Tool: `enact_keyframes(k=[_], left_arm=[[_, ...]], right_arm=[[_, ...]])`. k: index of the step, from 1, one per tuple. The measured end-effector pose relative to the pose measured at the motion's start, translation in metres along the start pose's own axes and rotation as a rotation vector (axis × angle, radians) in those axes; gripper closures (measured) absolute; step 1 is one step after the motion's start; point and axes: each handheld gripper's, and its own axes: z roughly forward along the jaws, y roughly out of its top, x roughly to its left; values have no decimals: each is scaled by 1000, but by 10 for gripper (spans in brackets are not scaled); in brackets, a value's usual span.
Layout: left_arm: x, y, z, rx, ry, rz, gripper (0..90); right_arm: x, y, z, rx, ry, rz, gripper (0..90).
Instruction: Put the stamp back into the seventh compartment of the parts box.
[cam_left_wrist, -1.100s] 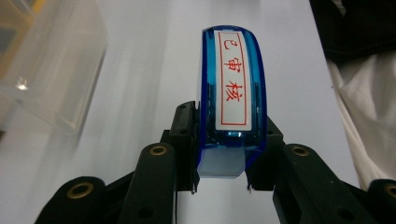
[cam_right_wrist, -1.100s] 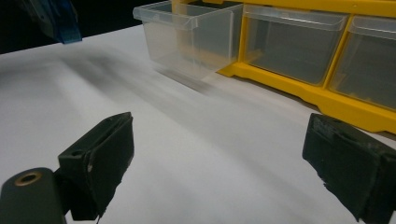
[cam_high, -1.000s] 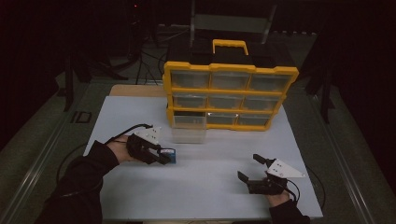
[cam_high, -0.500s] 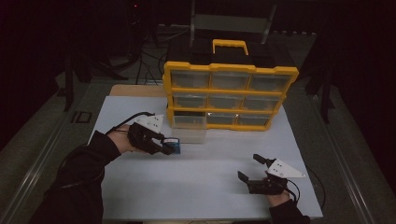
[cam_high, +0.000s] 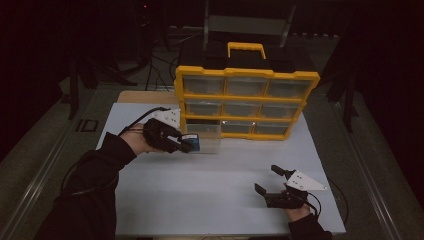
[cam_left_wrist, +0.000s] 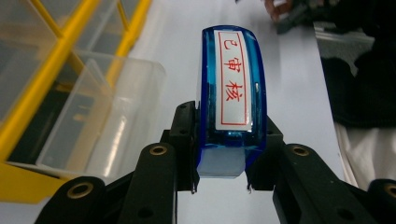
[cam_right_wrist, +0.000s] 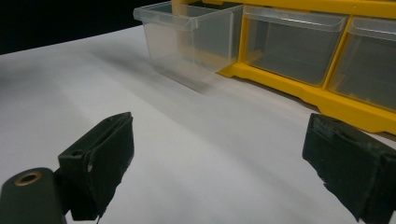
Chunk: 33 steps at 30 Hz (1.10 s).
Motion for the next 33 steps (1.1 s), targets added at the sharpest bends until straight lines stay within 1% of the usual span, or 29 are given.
enact_keyframes(k=[2,4,5,7,9,10,11,13,14,15,17,18,19,21,22,23,24,25,27,28,29,30,31,33], left_arm=[[2,2,-1,-13,15,-7,697],[4,4,-2,-22,29,-30,697],[5,5,-2,-28,45,-28,697],[7,7,-2,-39,54,-47,697],[9,9,0,-37,59,-63,697],[10,9,1,-32,72,-67,697],[11,10,3,-30,75,-72,697],[12,12,5,-39,90,-80,697],[12,12,5,-39,90,-80,697],[13,14,7,-51,98,-86,697],[14,17,8,-60,111,-105,697],[15,19,9,-65,123,-108,697],[16,20,10,-65,132,-123,697],[18,22,12,-70,159,-139,697],[20,23,13,-75,160,-158,697],[21,23,14,-79,172,-157,697],[22,24,15,-86,181,-169,697],[22,24,15,-86,181,-169,697],[25,25,18,-98,208,-193,696],[25,25,18,-98,208,-193,696],[27,25,20,-103,233,-200,696],[27,25,21,-104,237,-208,696],[28,25,22,-106,239,-207,696],[29,25,24,-110,235,-214,696]], right_arm=[[0,0,0,-1,-1,1,88],[0,0,-1,-1,-1,1,89],[0,0,-1,-1,-1,1,88],[0,0,-1,-1,-1,0,89],[0,0,0,3,-5,0,88],[0,0,0,3,-3,0,89],[0,0,0,5,-5,0,88],[0,0,0,1,-3,-3,89],[0,0,0,0,-4,-1,89],[0,0,0,1,-4,-1,88],[0,0,-1,1,-5,1,88],[0,0,-1,2,-6,1,89],[0,0,-1,3,-8,0,88],[0,0,-1,0,-8,2,89],[0,1,-1,0,-9,4,88],[0,1,-1,0,-8,4,88],[0,1,-1,-1,-9,4,88],[0,1,-1,-1,-9,4,88],[0,1,-1,-1,-8,3,88],[0,1,-1,-1,-8,3,88],[0,1,-1,-1,-8,2,88],[0,1,-1,-1,-9,2,88],[0,1,-1,-1,-9,2,89],[0,1,-2,-2,-11,0,88]])
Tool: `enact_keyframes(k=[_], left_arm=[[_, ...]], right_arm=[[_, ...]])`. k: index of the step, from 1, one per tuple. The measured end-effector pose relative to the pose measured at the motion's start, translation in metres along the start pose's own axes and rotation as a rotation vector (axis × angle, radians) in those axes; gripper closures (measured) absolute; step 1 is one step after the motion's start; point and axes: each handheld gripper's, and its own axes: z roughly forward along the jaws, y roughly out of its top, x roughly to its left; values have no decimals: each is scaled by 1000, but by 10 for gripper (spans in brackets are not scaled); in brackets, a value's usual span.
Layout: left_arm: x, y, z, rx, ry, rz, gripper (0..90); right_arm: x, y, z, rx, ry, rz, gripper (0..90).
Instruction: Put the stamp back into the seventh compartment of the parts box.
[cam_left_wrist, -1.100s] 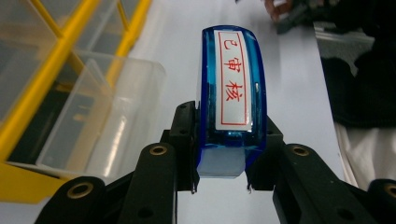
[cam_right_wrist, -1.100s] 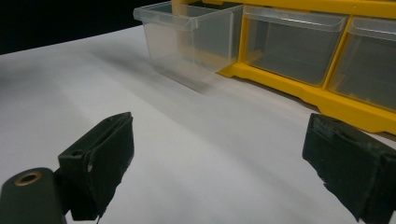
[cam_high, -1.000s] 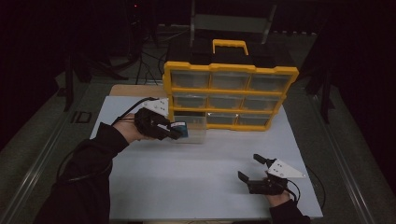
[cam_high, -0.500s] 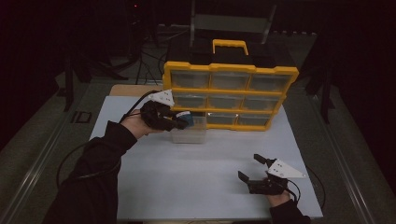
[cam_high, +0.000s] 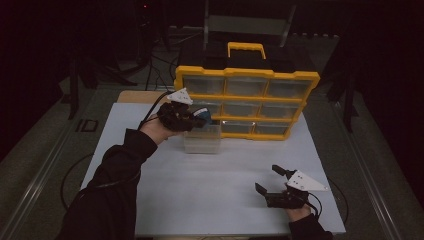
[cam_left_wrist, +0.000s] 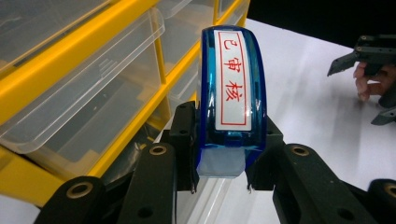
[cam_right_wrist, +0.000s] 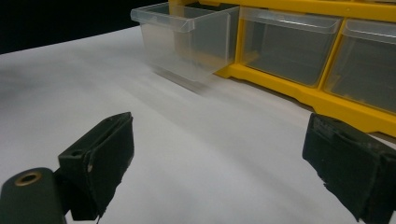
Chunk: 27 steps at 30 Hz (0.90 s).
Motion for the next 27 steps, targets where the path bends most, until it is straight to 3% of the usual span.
enact_keyframes(k=[6,7,10,11,18,20,27], left_arm=[[1,-1,10,12,17,-12,696],[0,-1,13,17,40,1,696],[0,-1,15,11,36,-7,695],[1,-1,18,14,44,-28,695],[2,-6,27,40,44,-41,696],[3,-9,33,45,44,-59,696],[4,-17,51,84,58,-65,695]], right_arm=[[0,0,0,0,0,0,89],[0,0,0,1,-2,1,89],[0,0,0,-2,-1,-2,89],[0,0,0,-3,0,-5,88],[0,0,0,-2,3,-3,88],[1,0,0,0,3,-4,88],[0,0,0,-2,3,-1,88]])
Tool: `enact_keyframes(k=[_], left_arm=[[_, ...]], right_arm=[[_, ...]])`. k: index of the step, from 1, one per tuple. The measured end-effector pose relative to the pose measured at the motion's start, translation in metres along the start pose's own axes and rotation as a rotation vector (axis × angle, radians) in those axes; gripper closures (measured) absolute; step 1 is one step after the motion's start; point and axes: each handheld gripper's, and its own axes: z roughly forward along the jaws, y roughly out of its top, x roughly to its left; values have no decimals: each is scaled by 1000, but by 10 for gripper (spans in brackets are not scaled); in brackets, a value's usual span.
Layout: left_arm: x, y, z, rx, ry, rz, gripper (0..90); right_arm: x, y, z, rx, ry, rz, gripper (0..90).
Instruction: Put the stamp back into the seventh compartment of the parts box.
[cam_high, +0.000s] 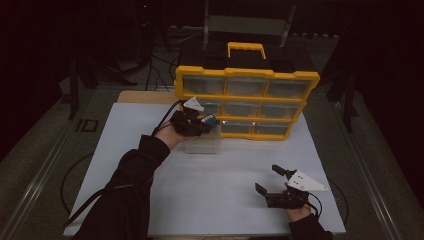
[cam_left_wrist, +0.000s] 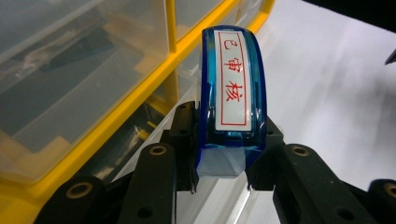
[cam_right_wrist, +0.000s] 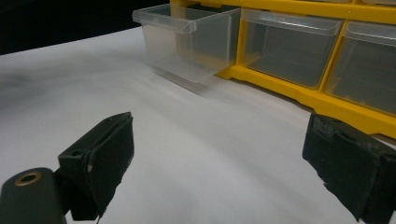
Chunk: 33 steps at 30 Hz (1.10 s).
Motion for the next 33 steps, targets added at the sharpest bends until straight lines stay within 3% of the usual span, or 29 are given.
enact_keyframes(k=[4,9,18,25,28,33], left_arm=[[1,-2,4,2,6,-14,695],[3,-4,10,20,19,-64,694],[3,-7,25,87,8,-70,693],[2,-6,25,65,-2,-64,687],[3,-6,24,61,-2,-84,606],[3,-6,19,62,-3,-82,464]], right_arm=[[0,0,0,0,0,1,89],[0,0,0,1,-2,0,88],[0,0,1,5,2,3,89],[0,-1,1,7,4,1,89],[0,0,1,7,2,-1,89],[0,0,1,7,-2,2,89]])
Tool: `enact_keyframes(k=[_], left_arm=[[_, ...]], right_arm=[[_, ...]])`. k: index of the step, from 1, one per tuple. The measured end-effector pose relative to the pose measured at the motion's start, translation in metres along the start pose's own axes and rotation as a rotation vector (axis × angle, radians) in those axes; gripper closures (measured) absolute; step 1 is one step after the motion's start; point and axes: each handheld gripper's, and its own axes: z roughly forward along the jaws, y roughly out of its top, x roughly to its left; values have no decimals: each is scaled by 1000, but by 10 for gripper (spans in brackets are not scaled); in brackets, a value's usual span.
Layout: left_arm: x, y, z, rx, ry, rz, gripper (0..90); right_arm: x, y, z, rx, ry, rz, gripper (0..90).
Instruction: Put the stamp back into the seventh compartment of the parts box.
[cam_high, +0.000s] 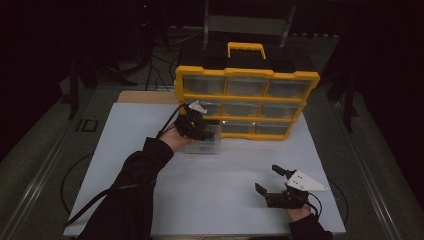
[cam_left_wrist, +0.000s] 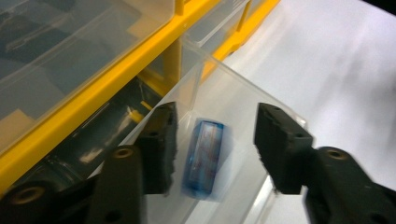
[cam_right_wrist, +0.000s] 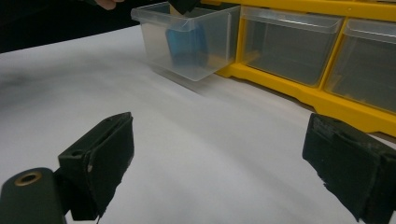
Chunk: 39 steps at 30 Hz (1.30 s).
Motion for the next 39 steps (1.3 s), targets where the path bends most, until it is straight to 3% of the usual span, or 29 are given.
enact_keyframes(k=[6,10,16,17,19,21,24,26,30,39], left_arm=[[0,-1,-5,-5,7,-5,286],[-2,-1,-7,-16,0,-2,244],[-11,3,-14,-31,-44,18,147],[-13,3,-16,-39,-75,34,144],[-14,2,-17,-41,-89,46,62],[-14,1,-20,-53,-116,44,56],[-12,-2,-25,-95,-114,39,28],[-7,-7,-31,-141,-100,15,19],[-2,-10,-37,-146,-106,3,7],[0,-15,-52,-158,-87,45,3]], right_arm=[[0,0,0,1,0,-2,88],[0,0,0,0,3,-2,88],[0,0,0,1,2,-3,88],[0,0,0,1,1,-3,88],[0,0,0,1,2,-2,88],[0,0,0,1,1,-3,88],[0,0,0,1,-1,-3,89],[0,0,0,-1,-2,-3,89],[-1,0,-1,-6,-2,-3,89],[-2,-2,-1,-2,-9,1,88]])
